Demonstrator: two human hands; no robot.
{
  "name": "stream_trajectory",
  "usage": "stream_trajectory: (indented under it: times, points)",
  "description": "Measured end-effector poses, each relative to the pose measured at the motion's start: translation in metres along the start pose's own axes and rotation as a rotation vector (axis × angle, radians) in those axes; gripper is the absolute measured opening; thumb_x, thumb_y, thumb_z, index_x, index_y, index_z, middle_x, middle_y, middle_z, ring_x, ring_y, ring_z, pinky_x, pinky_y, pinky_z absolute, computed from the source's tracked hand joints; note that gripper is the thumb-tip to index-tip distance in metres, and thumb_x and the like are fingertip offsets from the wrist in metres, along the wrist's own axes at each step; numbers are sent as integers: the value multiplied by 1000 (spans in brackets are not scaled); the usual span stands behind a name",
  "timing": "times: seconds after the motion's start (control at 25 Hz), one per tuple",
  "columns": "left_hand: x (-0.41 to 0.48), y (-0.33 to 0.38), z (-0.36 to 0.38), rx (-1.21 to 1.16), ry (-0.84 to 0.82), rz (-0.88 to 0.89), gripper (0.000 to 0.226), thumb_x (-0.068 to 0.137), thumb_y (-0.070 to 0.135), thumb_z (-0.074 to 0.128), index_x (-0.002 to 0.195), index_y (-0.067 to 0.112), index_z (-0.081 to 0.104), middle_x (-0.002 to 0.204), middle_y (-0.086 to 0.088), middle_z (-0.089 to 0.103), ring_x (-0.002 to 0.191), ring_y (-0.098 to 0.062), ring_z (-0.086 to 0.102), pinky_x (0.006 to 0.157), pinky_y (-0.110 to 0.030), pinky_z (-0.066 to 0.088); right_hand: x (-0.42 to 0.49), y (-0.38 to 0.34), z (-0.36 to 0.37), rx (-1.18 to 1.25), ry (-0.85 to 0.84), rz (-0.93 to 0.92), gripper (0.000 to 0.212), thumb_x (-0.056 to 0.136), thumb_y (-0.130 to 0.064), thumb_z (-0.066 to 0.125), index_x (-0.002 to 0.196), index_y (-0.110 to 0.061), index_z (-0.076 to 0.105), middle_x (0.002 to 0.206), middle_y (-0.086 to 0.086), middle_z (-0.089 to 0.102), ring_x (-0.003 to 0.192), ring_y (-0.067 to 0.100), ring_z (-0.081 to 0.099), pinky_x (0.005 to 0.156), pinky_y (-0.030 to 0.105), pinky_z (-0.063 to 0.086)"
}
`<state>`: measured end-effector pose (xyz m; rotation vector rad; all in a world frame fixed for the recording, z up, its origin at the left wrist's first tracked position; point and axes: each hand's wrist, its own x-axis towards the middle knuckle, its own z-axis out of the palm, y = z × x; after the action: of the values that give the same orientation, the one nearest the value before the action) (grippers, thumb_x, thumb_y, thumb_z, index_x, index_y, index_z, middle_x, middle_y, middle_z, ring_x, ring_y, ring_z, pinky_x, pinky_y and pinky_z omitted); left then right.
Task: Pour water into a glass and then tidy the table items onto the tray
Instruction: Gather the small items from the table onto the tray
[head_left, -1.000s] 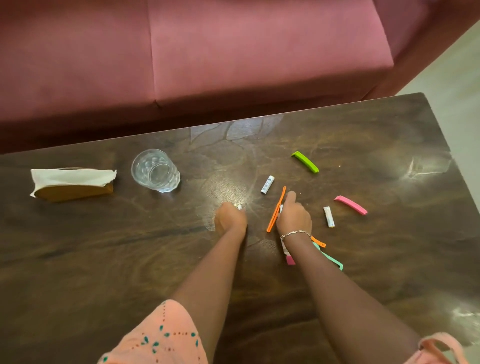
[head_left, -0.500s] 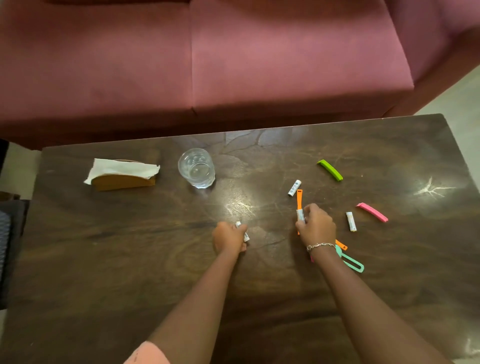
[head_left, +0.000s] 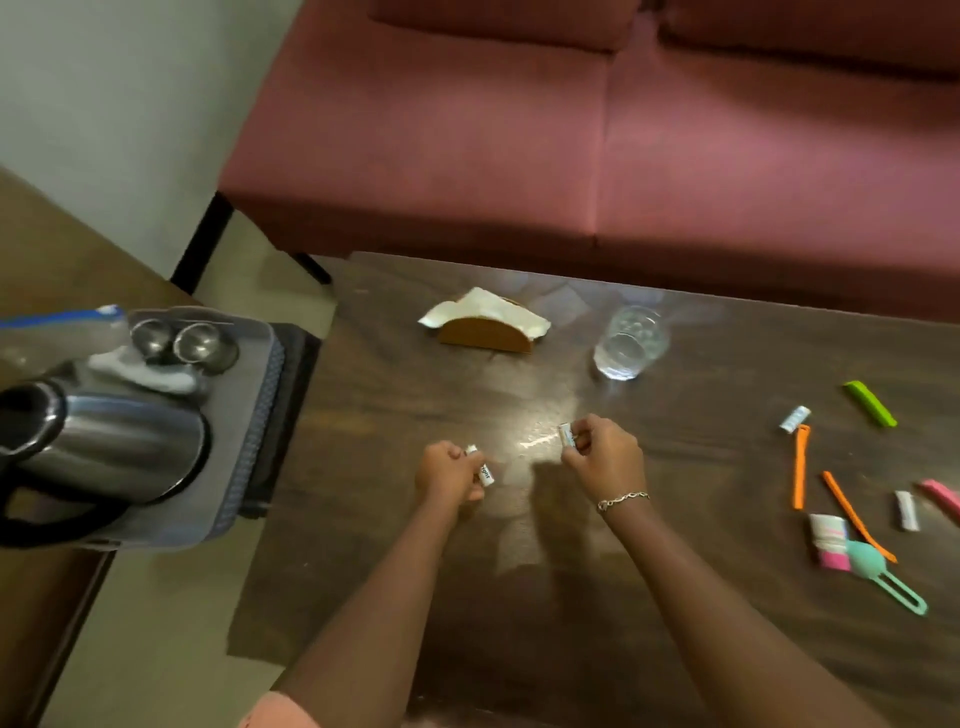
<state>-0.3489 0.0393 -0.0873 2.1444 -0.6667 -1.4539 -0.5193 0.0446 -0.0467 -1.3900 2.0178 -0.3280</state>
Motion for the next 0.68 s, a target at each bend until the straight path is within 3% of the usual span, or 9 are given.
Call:
stream_trajectory:
  times: [0.2, 0.36, 0.44, 0.56, 0.68]
  points:
    - [31, -12, -118, -154, 120, 12, 34, 82, 0, 57, 58, 13, 36, 58, -11, 53, 26, -2, 48, 36, -20, 47, 1, -98, 74, -35, -101, -146, 14, 81, -15, 59, 89, -5, 65, 88, 12, 70, 88, 30, 62, 72, 32, 44]
    - [61, -34, -218, -266, 337, -44, 34, 80, 3, 60, 57, 13, 38, 63, -15, 57, 30, -5, 51, 57, -35, 56, -1, -174, 135, -86, -233, -259, 14, 80, -16, 59, 89, -6, 65, 84, 11, 71, 84, 31, 64, 69, 31, 44]
    - [82, -48, -259, -315, 445, -94, 31, 78, 3, 62, 57, 11, 41, 67, -19, 57, 32, -12, 53, 60, -42, 57, -4, -203, 163, -102, -261, -330, 13, 82, -19, 59, 85, -8, 64, 80, 9, 70, 80, 29, 64, 66, 31, 45]
    - [113, -67, -304, -308, 450, -231, 12, 77, 3, 60, 66, -2, 56, 62, -19, 55, 28, -16, 51, 53, -40, 56, -11, -241, 206, -135, -342, -450, 10, 79, -15, 60, 85, -9, 64, 80, 10, 69, 78, 28, 63, 69, 33, 49]
    - [142, -85, -325, -307, 401, -368, 19, 79, 2, 61, 89, -14, 61, 63, -22, 60, 25, -15, 51, 36, -28, 51, -14, -277, 249, -201, -462, -543, 16, 78, -13, 59, 92, -9, 64, 89, 11, 69, 86, 28, 63, 75, 36, 52]
